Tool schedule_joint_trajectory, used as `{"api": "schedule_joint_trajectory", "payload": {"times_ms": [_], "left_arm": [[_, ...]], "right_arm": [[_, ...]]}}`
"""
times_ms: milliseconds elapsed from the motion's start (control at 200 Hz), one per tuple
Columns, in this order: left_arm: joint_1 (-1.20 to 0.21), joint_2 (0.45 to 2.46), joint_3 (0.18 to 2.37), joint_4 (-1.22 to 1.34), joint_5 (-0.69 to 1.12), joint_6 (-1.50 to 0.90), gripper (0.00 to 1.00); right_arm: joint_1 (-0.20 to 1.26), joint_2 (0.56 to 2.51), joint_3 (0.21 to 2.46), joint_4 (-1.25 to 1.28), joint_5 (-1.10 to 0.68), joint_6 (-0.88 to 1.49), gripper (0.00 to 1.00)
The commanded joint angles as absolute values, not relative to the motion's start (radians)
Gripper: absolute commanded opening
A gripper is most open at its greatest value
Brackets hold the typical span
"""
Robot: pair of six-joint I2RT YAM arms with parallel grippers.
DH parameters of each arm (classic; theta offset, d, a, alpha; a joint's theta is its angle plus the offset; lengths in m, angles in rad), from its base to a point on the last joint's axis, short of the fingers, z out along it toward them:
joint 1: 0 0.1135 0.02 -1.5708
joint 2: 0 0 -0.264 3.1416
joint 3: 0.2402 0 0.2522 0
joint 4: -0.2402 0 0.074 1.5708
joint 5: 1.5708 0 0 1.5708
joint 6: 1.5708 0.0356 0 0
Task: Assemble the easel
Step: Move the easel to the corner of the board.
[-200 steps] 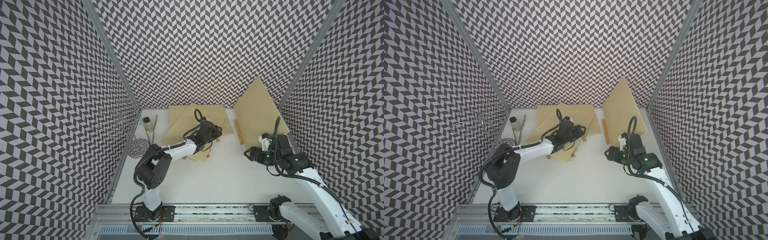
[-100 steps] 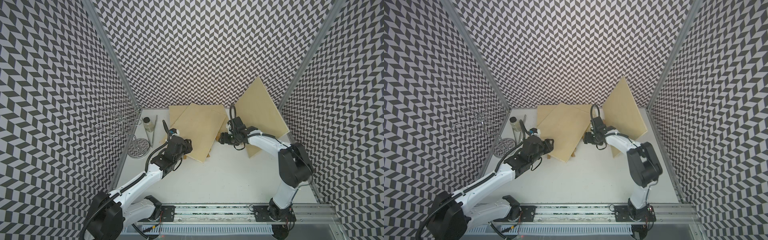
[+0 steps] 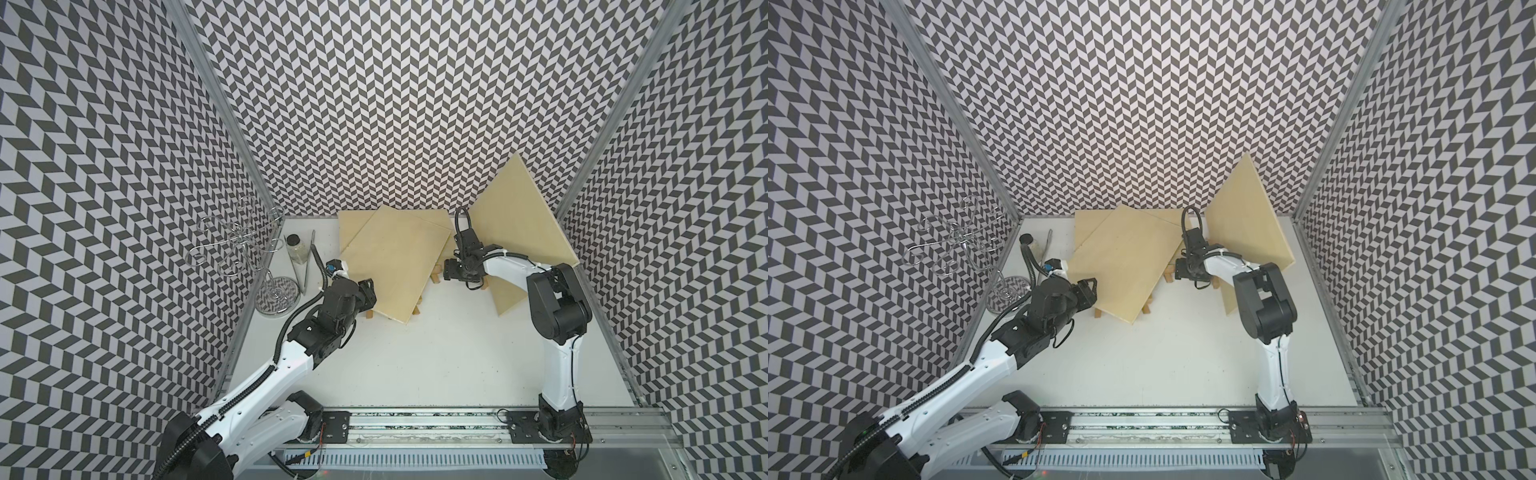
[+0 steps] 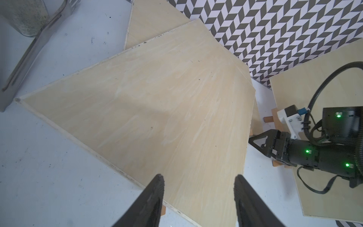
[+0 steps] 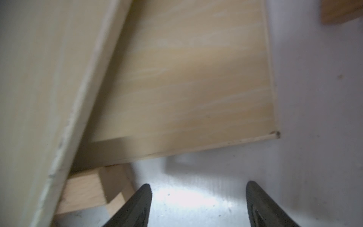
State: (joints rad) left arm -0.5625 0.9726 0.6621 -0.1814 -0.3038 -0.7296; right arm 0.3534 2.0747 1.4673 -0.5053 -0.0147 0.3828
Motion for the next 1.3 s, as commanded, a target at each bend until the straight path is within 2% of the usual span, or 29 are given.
{"api": "schedule_joint_trajectory", "payload": {"times_ms": [0, 436, 931, 1292], "left_arm": [[-0.561, 0.988, 0.665, -0.188, -0.335, -0.719, 0.57], [-0.561, 1.003, 0.663, -0.174, -0.324, -0.709, 0.57], [-0.561, 1.006, 0.657, -0.177, -0.305, -0.710, 0.58], [-0.561, 1.024, 0.661, -0.176, -0.305, -0.707, 0.58]], "right_arm": [[0.302, 2.043, 1.439, -0.496, 0.018, 0.358, 0.76], [0.149, 2.072, 1.486, -0.470, 0.013, 0.321, 0.77], [0.075, 2.219, 1.709, -0.532, 0.057, 0.288, 0.77], [0.057, 2.243, 1.750, -0.534, 0.071, 0.274, 0.77]]}}
